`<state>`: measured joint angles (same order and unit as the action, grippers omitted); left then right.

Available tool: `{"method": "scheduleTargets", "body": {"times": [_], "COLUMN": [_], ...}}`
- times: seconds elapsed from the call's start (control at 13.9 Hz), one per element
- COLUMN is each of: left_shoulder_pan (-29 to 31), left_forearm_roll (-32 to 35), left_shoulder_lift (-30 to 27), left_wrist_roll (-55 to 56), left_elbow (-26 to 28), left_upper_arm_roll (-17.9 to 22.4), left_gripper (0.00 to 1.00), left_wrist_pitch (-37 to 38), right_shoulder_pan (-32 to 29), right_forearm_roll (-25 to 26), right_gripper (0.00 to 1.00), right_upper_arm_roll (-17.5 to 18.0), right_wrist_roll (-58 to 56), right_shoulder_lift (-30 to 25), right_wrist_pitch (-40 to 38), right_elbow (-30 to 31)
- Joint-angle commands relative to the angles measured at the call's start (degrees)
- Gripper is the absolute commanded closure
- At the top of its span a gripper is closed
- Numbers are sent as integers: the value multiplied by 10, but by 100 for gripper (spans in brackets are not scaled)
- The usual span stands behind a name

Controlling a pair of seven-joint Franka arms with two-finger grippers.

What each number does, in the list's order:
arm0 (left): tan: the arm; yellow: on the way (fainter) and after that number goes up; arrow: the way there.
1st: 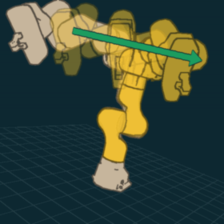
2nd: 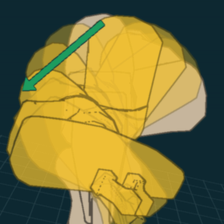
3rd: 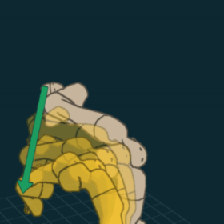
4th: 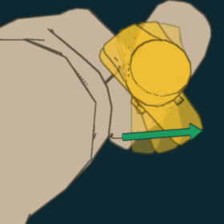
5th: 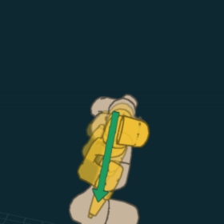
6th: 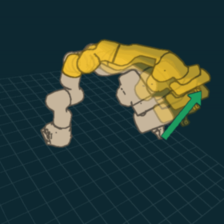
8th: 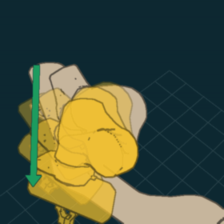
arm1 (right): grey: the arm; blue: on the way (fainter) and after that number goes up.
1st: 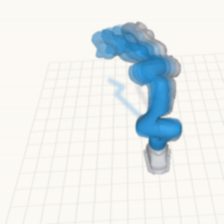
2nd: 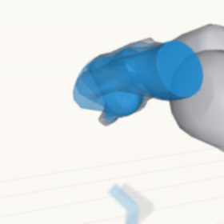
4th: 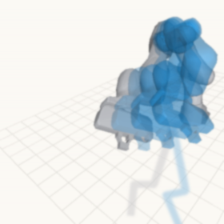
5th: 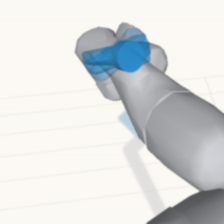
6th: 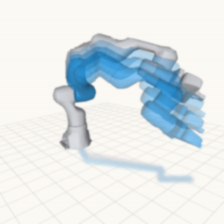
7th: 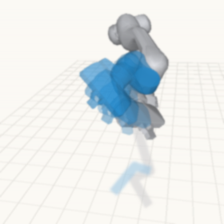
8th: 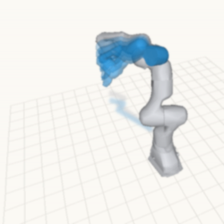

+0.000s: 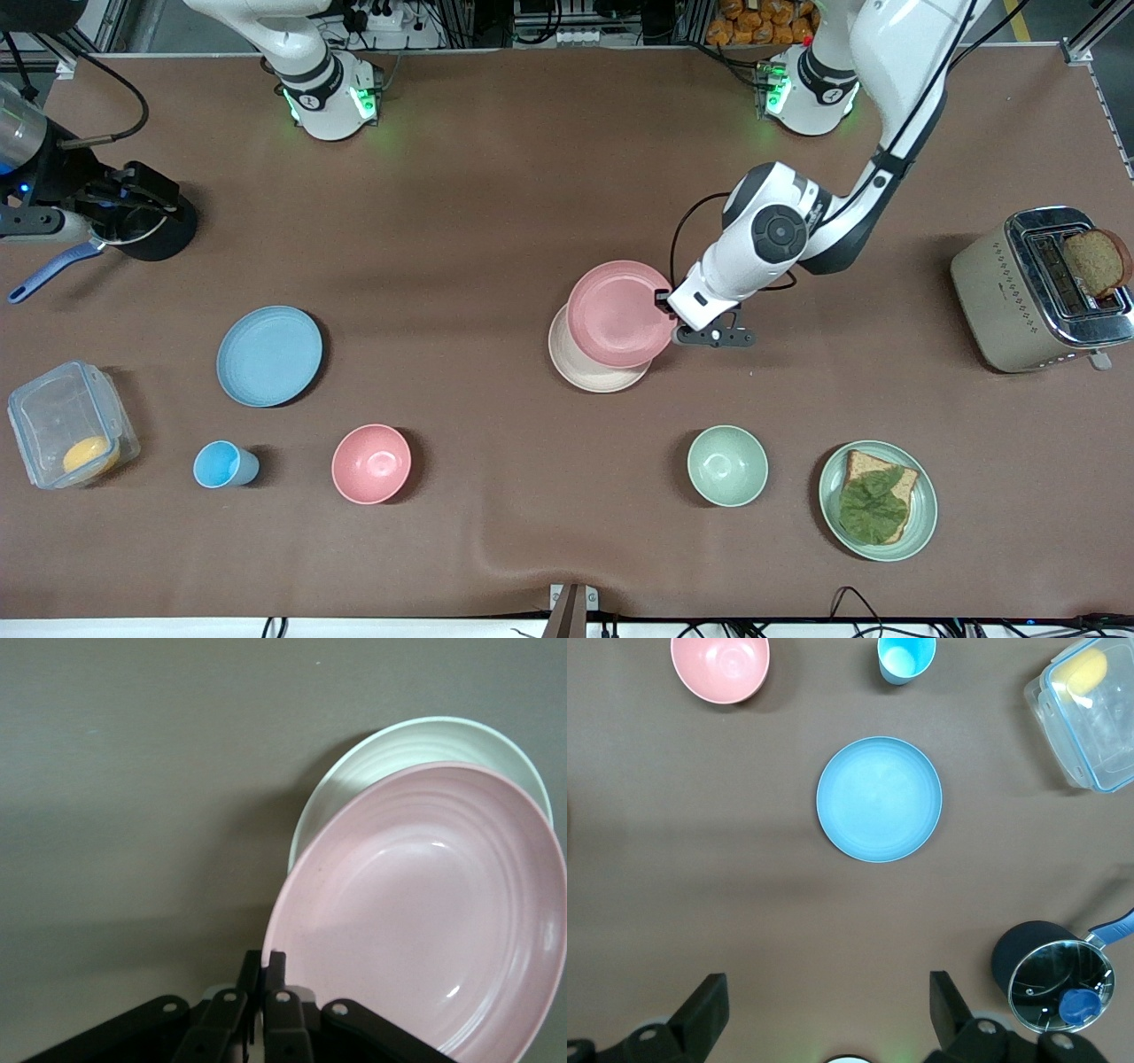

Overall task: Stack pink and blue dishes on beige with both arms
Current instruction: 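Lower the pink plate onto the beige plate and open the left gripper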

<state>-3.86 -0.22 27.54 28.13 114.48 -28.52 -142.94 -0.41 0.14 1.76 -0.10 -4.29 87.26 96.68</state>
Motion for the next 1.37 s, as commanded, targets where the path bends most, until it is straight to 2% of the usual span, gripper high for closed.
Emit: {"method": "scheduleTargets", "body": {"times": [0.0,0.43,0.5,0.58,0.65,0.79,0.94,1.15,1.3], "left_shoulder_pan": [-6,-11,-11,-11,-10,-6,9,99,156], "left_forearm_roll": [8,9,9,9,11,12,17,25,25], "left_shoulder_lift": [31,66,69,74,75,67,26,-54,-91], "left_wrist_roll": [8,8,8,8,4,5,1,-32,-106], "left_elbow": [-9,-16,-19,-23,-28,-43,-54,-115,-160], "left_upper_arm_roll": [2,2,2,2,3,6,17,23,18], "left_gripper": [100,100,97,53,1,0,0,0,0], "left_wrist_pitch": [-39,-77,-77,-76,-76,-67,-34,96,191], "right_shoulder_pan": [2,3,3,4,4,5,5,5,5], "right_forearm_roll": [-7,-7,-7,-7,-7,-7,-7,-7,-7], "right_gripper": [0,0,0,0,0,0,0,0,0], "right_upper_arm_roll": [-1,-1,-1,-1,-1,-1,-1,-1,-1], "right_wrist_roll": [8,8,8,8,8,8,8,8,8], "right_shoulder_lift": [-16,-16,-16,-16,-16,-16,-16,-16,-16], "right_wrist_pitch": [2,0,0,1,1,0,1,1,2], "right_elbow": [14,16,16,18,18,18,18,18,18]}}
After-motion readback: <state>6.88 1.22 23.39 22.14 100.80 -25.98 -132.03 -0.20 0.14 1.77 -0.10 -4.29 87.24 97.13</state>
